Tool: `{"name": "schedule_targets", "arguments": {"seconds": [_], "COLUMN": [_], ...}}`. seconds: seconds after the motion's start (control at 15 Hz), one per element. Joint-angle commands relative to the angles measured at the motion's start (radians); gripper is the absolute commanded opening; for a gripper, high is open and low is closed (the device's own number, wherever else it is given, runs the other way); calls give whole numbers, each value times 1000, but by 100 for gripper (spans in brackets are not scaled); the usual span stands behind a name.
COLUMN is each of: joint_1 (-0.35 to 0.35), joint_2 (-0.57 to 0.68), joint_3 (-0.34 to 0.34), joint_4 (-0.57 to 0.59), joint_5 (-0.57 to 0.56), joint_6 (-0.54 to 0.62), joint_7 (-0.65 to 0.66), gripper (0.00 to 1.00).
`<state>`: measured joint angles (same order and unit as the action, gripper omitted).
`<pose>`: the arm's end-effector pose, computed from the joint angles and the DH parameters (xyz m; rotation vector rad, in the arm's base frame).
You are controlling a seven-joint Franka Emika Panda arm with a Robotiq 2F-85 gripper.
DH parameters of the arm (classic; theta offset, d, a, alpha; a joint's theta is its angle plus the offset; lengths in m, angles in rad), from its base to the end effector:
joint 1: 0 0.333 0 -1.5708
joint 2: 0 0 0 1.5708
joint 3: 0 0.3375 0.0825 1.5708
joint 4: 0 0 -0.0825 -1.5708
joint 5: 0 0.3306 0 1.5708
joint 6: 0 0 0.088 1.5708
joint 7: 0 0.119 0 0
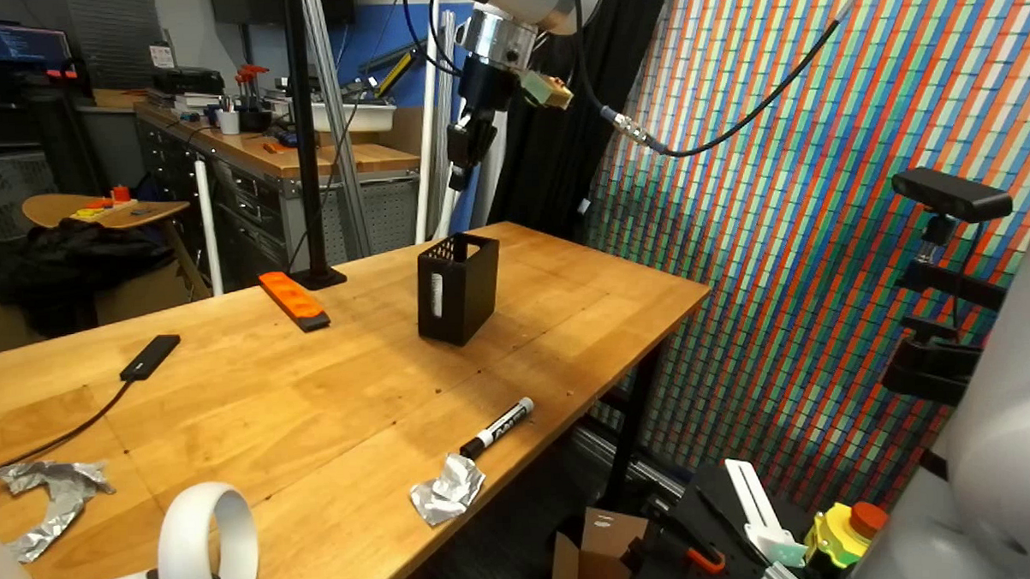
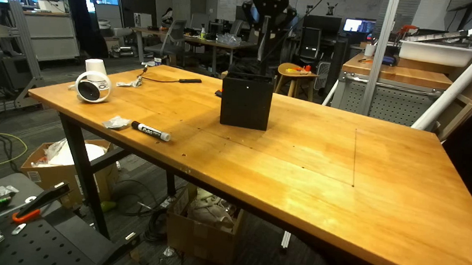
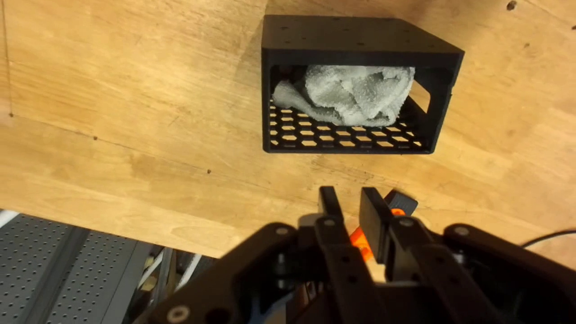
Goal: Put the towel inside the black box
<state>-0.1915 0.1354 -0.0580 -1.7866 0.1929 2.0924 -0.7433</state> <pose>0.5588 -0.1288 0.5187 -2.9906 -0.6265 -0.3521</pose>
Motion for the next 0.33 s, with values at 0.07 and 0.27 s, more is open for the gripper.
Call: {"name": "schedule_targets", "arguments": {"seconds": [0.07,0.27], "joint_1": [8,8], "joint_2": [-3,-3], "joint_3": [-11,-10], "joint_4": [2,1], "joint_5": [6,8], "joint_6": [-2,0], "joint_7": [-1,-1], "gripper": [26,26]}}
